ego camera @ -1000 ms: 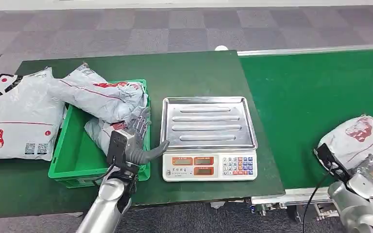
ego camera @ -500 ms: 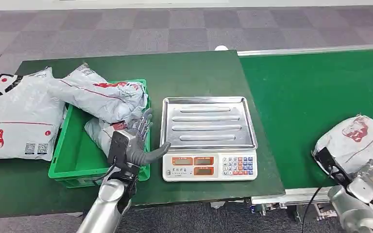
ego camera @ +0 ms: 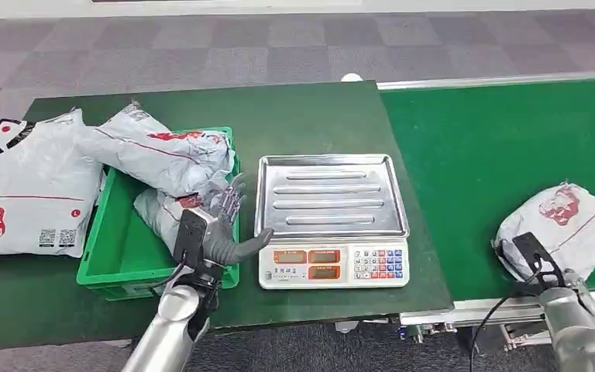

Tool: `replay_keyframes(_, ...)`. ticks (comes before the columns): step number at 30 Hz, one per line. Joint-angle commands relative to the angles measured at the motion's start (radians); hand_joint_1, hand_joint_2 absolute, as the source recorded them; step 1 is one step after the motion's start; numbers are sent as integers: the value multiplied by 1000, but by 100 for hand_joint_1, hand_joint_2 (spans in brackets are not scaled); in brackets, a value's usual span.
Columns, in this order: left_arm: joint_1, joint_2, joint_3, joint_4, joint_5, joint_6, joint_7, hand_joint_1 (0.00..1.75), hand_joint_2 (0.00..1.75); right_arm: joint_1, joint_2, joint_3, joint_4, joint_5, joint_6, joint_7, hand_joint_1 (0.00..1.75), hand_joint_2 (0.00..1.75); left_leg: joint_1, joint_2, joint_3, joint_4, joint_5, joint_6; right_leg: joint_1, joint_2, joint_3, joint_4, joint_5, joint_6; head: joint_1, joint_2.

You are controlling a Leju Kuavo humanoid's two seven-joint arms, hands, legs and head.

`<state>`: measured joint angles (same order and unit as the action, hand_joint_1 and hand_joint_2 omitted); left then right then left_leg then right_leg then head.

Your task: Moved the parcel from conveyor to table for the left to box.

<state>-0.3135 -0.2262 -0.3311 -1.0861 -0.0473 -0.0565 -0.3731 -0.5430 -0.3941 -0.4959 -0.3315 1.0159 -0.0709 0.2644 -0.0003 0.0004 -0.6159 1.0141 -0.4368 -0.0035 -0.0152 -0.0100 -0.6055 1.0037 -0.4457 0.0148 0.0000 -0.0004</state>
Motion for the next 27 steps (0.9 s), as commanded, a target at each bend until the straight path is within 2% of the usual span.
replay_keyframes(1, -38, 23, 17, 55, 1, -6, 2, 0, 175, -33, 26, -86, 75, -4, 13, 1, 0, 175, 1, 1, 3, -2, 0, -1, 1, 2, 3, -2, 1, -1, 0, 0)
replay_keyframes(9, -30, 28, 18, 41, 1, -1, 1, 0, 175, -50, 50, -84, 66, -6, 73, -40, 0, 175, 1, 3, 4, -1, -1, 0, 1, 4, 4, -3, 2, 0, 0, 0)
replay_keyframes(10, -24, 28, 20, 31, 1, 2, 1, 0, 175, -57, 56, -83, 65, -3, 65, -48, 14, 175, 1, 4, 3, 0, -1, 0, 1, 4, 4, -3, 2, 0, 0, 0)
replay_keyframes(11, -22, 28, 21, 27, 1, 3, 1, 0, 175, -60, 59, -83, 65, -3, 63, -50, 173, 175, 1, 4, 3, 0, -1, 0, 1, 5, 3, -2, 2, 0, 0, 0)
replay_keyframes(14, -20, 28, 22, 21, -1, 2, 3, 0, 175, -68, 63, -69, 61, 8, 59, -47, 175, 175, 1, 9, 3, 0, -1, 1, 1, 9, 3, -3, 3, 1, 0, 0)
replay_keyframes(27, -7, 29, 42, 5, -9, 6, 9, 0, 175, -117, 92, -6, 62, 57, 58, -36, 175, 175, 1, 9, 4, 0, -1, 2, 1, 9, 4, -4, 4, 1, 0, 0)
